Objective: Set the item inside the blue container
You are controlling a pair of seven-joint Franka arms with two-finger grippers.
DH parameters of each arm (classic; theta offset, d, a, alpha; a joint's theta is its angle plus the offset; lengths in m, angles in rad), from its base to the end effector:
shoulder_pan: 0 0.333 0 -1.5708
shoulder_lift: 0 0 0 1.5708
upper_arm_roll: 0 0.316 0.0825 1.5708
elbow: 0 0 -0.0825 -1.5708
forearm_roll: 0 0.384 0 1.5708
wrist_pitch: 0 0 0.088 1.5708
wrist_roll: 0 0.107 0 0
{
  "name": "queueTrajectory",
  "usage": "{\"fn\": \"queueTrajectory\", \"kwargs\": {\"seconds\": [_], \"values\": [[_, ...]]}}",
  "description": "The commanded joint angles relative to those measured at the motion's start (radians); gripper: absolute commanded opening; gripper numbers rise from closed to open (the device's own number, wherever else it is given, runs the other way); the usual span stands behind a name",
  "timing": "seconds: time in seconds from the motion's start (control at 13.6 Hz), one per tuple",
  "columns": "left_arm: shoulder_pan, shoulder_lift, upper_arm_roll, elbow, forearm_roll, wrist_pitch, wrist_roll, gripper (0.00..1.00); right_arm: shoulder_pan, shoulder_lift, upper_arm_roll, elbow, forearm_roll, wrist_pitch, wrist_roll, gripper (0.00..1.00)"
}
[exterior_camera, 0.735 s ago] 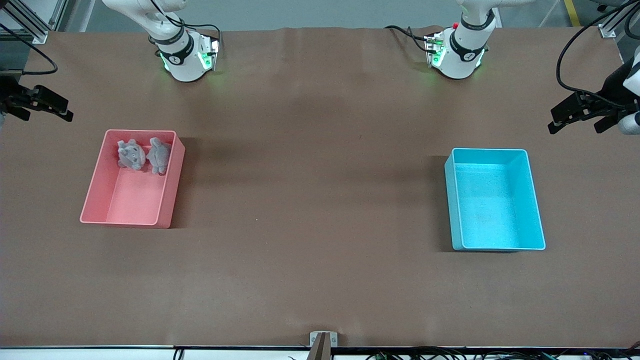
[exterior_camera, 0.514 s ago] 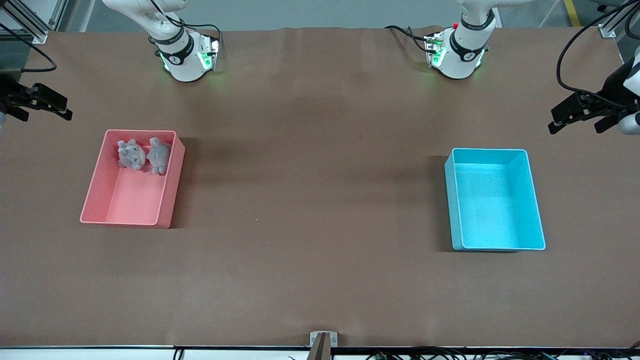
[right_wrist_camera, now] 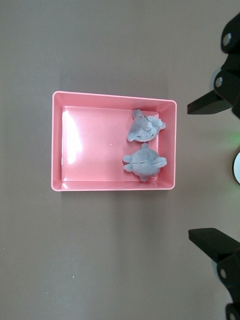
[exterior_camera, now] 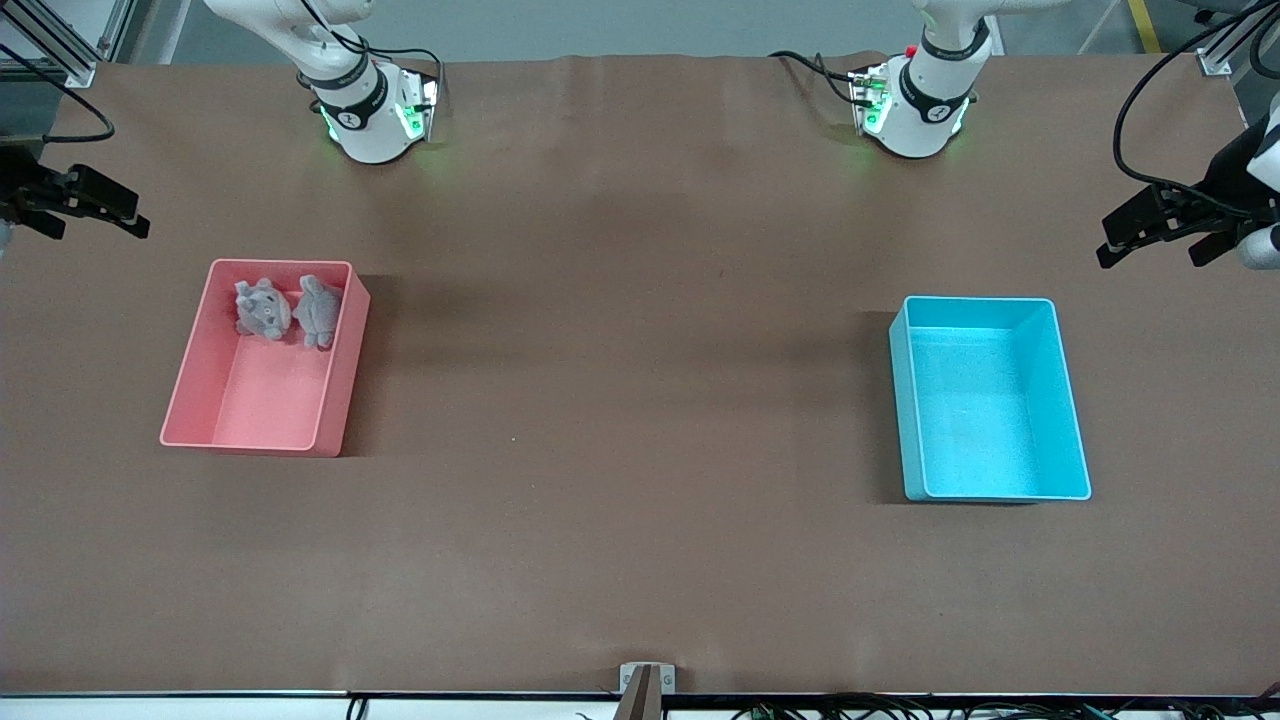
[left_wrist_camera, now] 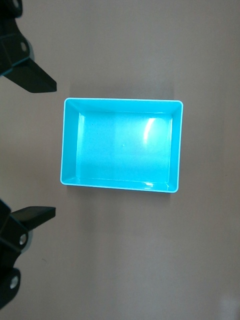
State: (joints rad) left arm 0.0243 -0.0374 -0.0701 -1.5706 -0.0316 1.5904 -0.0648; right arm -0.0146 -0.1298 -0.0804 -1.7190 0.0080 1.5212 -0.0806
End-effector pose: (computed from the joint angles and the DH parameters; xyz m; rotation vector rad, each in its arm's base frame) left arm 0.5445 -0.0291 0.6469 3.1082 0.0290 0.0862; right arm 0.5046 -0.0498 0.6195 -3.1155 0.0206 0.1037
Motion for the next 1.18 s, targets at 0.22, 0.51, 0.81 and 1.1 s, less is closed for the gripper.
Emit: {"fn": "queueTrajectory", "kwargs": {"seconds": [0.22,0.51,0.81,1.1], "values": [[0.003,0.004,0.0,0.015,-0.008,-0.004,0.013,1.0,-0.011,-0.03,-0.002,-0.024,0.006,-0.003,-0.004,1.0],[0.003,0.002,0.0,0.015,-0.008,-0.003,0.013,1.0,-0.018,-0.031,-0.002,-0.025,0.001,0.002,-0.059,1.0],[0.003,0.002,0.0,0.015,-0.008,-0.003,0.013,1.0,-0.03,-0.031,-0.004,-0.027,-0.009,0.005,-0.061,1.0],[0.003,0.002,0.0,0.015,-0.008,-0.003,0.013,1.0,-0.03,-0.031,-0.001,-0.025,-0.025,0.005,-0.058,1.0]]}}
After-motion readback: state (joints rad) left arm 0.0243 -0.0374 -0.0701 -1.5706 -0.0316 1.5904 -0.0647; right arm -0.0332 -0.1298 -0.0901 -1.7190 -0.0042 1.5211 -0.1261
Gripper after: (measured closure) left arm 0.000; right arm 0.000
